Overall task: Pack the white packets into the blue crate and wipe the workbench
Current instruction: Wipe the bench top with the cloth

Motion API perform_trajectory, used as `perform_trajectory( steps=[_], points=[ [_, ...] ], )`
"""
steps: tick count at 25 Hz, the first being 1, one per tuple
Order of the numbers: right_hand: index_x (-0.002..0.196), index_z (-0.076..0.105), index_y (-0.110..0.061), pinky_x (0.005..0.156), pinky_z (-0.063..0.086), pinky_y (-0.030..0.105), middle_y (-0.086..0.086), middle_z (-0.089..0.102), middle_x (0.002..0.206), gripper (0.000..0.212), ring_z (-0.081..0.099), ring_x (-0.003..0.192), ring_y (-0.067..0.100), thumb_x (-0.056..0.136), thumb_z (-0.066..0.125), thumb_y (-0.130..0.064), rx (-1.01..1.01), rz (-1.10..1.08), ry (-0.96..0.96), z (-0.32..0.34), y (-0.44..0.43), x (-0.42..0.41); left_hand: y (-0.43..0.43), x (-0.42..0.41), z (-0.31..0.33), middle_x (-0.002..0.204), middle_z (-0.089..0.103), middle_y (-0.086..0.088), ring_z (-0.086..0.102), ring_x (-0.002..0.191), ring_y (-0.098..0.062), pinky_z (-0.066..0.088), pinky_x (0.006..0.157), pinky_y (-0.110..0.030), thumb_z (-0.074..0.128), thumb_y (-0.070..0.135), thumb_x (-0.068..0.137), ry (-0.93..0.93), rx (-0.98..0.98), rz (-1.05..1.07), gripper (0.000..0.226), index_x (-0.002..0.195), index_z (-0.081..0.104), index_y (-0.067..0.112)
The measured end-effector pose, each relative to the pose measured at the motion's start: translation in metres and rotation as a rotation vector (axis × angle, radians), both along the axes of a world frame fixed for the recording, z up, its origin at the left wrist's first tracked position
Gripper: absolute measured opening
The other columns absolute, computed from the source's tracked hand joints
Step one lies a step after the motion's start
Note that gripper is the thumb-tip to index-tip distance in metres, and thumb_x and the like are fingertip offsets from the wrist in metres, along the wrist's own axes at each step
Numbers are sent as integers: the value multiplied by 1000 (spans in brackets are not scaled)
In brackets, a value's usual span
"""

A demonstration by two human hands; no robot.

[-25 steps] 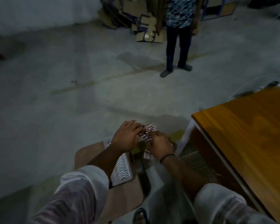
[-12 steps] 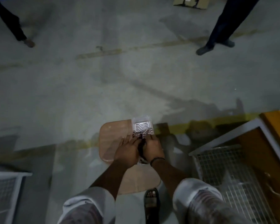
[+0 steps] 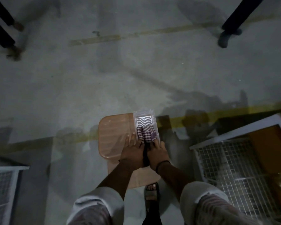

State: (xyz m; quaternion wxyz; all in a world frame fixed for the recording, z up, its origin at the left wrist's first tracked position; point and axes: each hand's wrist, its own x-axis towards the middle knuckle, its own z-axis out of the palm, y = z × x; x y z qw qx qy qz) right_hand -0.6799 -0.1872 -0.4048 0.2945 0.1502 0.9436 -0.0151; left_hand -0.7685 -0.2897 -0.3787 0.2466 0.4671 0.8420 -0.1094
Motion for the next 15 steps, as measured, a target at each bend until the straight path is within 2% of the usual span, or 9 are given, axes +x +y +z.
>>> perform_trajectory(
  steps=[1,2,3,5,6,7,9,13,15],
  points=[
    [145,48,-9,113,9,53,19,38,154,48,18,146,42,100,43,-25,47,47,34,-2,3,-1,1,0,-3,171,10,-7,-9,155,-42,-16,122,-58,12,80,74,11,-3,-8,107,163,16,22],
    [146,47,-7,111,4,52,19,36,155,48,17,148,41,101,42,-25,73,64,42,-4,4,-3,2,1,-4,171,10,-7,-10,155,-43,-20,120,-58,17,82,75,21,-10,-12,108,163,16,20],
    [141,53,-9,110,6,51,18,45,150,47,25,146,39,99,47,-29,76,73,45,-3,4,-7,3,2,-5,171,9,-8,-10,155,-43,-23,118,-57,29,81,81,30,-19,-15,104,163,16,18],
    [119,74,-18,106,22,49,8,67,127,47,51,131,34,83,66,-46,37,7,-75,10,3,-14,6,6,-4,171,5,-10,-13,154,-43,-25,115,-55,46,74,90,31,-36,-10,100,163,14,15],
    [120,73,-18,107,25,47,9,67,127,48,52,130,34,82,68,-47,37,8,-49,12,2,-14,7,8,-2,171,3,-10,-14,154,-44,-23,116,-56,48,71,91,28,-46,-7,99,163,13,14],
    [133,63,-14,111,23,47,12,58,139,51,42,137,36,91,60,-43,30,8,22,8,2,-12,8,9,0,171,2,-10,-14,154,-44,-21,118,-57,50,69,92,20,-53,-6,98,163,12,13],
    [150,38,-10,116,17,48,15,37,155,51,20,147,37,104,40,-31,-6,4,23,3,3,-9,9,10,3,172,3,-9,-13,154,-44,-14,122,-59,52,67,92,-1,-66,-2,97,163,12,15],
    [149,40,-10,115,10,52,16,36,153,59,10,145,38,97,52,-38,-86,-13,145,31,3,0,9,8,9,169,19,-2,-3,157,-39,-7,124,-57,52,62,87,-87,-3,87,83,158,29,26],
    [149,39,-11,113,11,54,17,36,152,63,13,141,39,95,53,-39,-111,-15,191,47,6,8,6,9,19,165,30,3,7,157,-34,-3,125,-54,25,66,78,-120,53,146,83,152,38,30]
  ],
)
